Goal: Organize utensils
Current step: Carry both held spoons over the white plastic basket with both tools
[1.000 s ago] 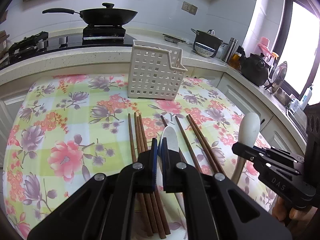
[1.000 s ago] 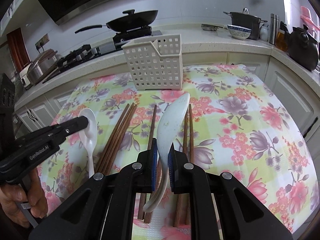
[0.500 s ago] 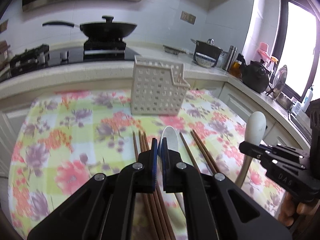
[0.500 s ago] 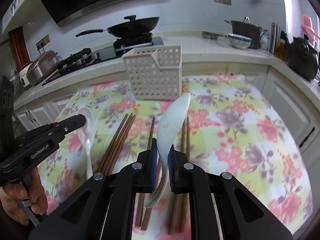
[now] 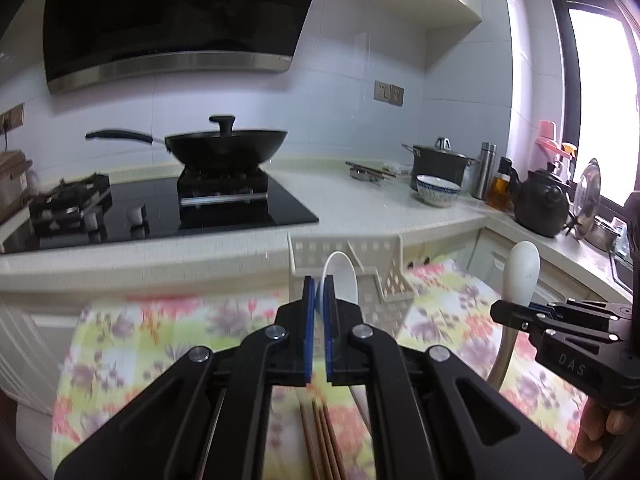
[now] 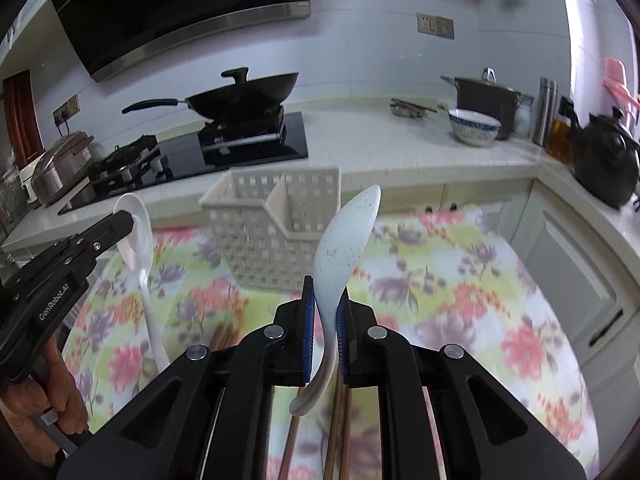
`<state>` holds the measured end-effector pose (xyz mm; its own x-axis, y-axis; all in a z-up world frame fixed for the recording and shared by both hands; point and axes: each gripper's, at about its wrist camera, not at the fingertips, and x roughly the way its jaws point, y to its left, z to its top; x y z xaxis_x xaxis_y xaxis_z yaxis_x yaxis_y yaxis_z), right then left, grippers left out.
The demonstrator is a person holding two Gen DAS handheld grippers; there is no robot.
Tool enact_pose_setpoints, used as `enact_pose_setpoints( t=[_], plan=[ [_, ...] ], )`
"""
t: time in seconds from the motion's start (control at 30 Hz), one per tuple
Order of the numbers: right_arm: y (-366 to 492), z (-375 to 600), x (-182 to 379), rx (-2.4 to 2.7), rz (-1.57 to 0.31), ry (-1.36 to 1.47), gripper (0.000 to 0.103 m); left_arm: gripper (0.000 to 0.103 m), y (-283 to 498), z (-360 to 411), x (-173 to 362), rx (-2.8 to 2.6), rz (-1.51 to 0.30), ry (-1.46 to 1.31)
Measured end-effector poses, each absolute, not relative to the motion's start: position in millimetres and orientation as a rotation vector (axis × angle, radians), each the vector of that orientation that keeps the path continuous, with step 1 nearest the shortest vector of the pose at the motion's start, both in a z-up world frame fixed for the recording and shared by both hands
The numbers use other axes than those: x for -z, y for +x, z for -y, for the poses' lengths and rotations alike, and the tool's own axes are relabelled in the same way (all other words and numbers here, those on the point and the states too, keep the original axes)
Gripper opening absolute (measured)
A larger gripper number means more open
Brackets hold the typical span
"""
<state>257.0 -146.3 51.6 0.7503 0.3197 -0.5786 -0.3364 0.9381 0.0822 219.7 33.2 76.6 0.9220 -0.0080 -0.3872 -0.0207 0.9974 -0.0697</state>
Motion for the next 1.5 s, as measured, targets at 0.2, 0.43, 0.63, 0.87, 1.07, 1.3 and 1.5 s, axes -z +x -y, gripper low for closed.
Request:
enact_pose_setpoints(
  t=[0.2, 0.43, 0.63, 0.87, 1.07, 1.3, 1.5],
  plan=[
    [299, 136, -74, -0.380, -0.628, -0.021, 0.012, 0.004, 264, -35, -104, -0.017, -0.398, -0.054],
    [344, 125, -96, -0.394, -0.630, -0.020, 0.012, 0.004, 310, -37, -131, -0.026, -0.380, -0.040],
    [368, 117, -103, -0.397, -0.622, -0.029, 0.012, 0.004, 340, -40, -143, -0.033, -0.366, -0.020],
    [389, 111, -105, -0.390, -0.615, -0.027, 0.012, 0.004, 367, -50, -148, -0.062, -0.355, -0.002],
    [402, 105, -98, -0.388, -0.625, -0.034, 0.012, 0.004, 383, -53, -136, -0.083, -0.366, 0.013],
    [412, 102, -88, -0.380, -0.642, -0.042, 0.012, 0.004, 392, -53, -121, -0.099, -0.379, 0.025],
    [419, 99, -79, -0.384, -0.655, -0.041, 0.012, 0.004, 397, -51, -109, -0.107, -0.390, 0.028]
  ],
)
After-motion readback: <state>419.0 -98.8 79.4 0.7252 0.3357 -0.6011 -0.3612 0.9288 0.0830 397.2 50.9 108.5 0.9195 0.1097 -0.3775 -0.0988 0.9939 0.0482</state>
